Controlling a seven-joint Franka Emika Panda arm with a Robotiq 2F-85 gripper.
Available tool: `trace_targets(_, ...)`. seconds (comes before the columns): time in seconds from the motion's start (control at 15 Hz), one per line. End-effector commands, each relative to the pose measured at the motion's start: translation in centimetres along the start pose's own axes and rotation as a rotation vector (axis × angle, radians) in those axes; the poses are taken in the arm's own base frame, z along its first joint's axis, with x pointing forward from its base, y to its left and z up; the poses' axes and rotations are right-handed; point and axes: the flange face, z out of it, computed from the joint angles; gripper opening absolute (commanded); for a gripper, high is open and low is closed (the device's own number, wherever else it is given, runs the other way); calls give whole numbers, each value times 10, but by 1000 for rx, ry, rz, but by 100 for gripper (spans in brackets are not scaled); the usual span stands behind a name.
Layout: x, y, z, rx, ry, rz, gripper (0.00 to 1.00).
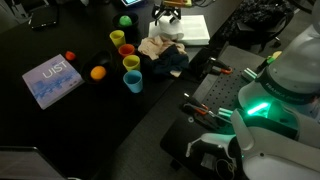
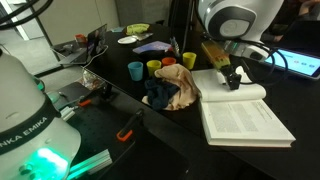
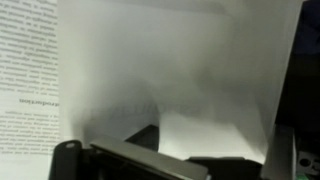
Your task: Open the book on the right
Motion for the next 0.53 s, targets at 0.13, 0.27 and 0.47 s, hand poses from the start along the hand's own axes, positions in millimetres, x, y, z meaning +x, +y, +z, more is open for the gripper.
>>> trace_targets(0.13,-27,-26,-4,36,3,-33,100)
trace_targets(0.27,-30,-32,1,39,4,-36,100)
trace_targets(0.47,-37,-39,10,41,1,-45,100)
